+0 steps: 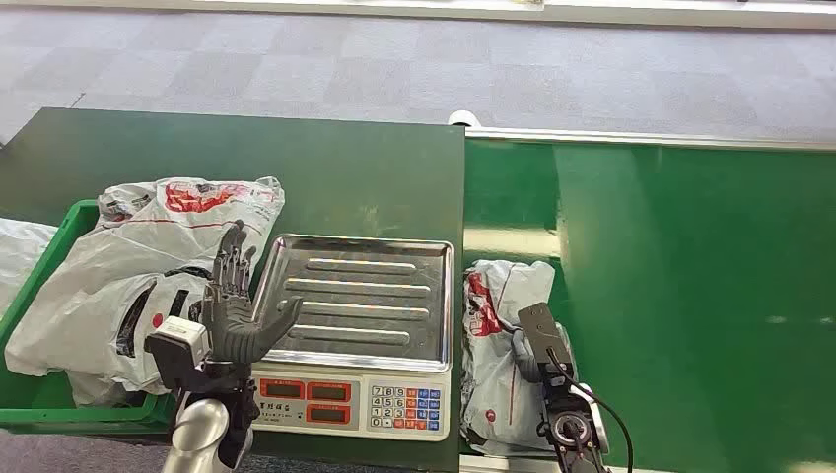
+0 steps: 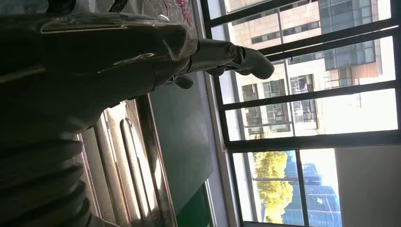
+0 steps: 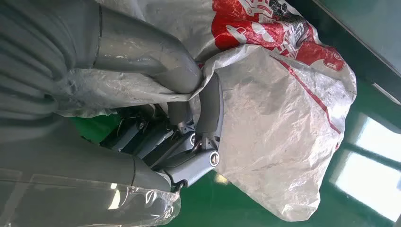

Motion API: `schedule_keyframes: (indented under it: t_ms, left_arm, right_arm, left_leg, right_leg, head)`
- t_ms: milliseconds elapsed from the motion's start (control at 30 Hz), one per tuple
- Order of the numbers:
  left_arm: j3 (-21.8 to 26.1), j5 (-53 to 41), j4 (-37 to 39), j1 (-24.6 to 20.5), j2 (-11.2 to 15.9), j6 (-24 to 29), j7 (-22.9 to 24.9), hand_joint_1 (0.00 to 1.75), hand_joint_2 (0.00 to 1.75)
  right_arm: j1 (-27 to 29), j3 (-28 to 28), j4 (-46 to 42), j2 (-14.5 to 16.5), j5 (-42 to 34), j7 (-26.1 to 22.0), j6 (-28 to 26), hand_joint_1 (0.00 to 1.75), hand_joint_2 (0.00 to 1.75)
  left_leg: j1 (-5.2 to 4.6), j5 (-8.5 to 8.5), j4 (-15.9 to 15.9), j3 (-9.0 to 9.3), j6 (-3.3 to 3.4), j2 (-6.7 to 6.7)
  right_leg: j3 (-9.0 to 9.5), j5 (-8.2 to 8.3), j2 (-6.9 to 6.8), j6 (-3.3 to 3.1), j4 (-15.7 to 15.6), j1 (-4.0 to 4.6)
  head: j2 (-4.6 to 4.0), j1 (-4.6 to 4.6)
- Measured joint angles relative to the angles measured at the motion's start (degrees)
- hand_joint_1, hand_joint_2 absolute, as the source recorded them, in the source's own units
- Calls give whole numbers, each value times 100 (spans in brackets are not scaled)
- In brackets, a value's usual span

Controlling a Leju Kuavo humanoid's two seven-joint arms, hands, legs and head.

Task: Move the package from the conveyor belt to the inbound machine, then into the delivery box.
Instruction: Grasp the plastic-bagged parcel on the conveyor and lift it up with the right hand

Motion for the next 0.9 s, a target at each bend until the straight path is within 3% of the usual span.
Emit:
schedule_keyframes:
  t_ms: [100, 233, 300, 500, 700, 900]
  left_arm:
    - [-2, 2, 0, 0, -2, -8, -31, 0, 175]
    - [-44, 31, 17, -18, -16, 32, -156, 0, 175]
    - [-72, 66, 40, -37, -16, 64, -188, 0, 175]
    - [-149, 120, 75, -124, -28, 102, -210, 0, 175]
    - [-189, 146, 111, -140, -34, 105, -211, 0, 175]
    - [-210, 218, 160, -162, -33, 105, -307, 0, 175]
  right_arm:
    - [51, -77, -92, 74, -356, -348, -345, 175, 175]
    - [483, -461, -1198, 232, -1670, -1997, -1502, 175, 175]
    - [682, -608, -1844, 228, -1950, -2404, -1664, 175, 175]
    - [1019, -784, -2767, 277, -2141, -2741, -1732, 175, 175]
    - [1115, -844, -3040, 303, -2158, -2791, -1740, 175, 175]
    - [1254, -809, -3336, 304, -2208, -3130, -1780, 175, 175]
  left_leg:
    - [0, 0, 1, 0, 0, 0]
    - [-1, 0, 3, -9, 0, -24]
    - [-1, -6, 3, -7, -1, -4]
    - [-1, -14, 3, 3, -4, 17]
    - [0, -13, 2, 5, -4, 17]
    - [-1, -13, 2, 1, -4, 13]
  right_leg:
    - [-4, 0, -1, 0, 0, 0]
    - [-4, -4, -21, 3, 0, -2]
    - [-4, -4, -4, 4, -1, -2]
    - [-5, -3, 15, 3, -4, -2]
    - [-4, -3, 15, 3, -3, -1]
    - [-3, -4, 14, 3, -3, -2]
  head:
    - [0, 1]
    - [0, 1]
    - [0, 3]
    - [0, 1]
    - [0, 1]
    - [0, 1]
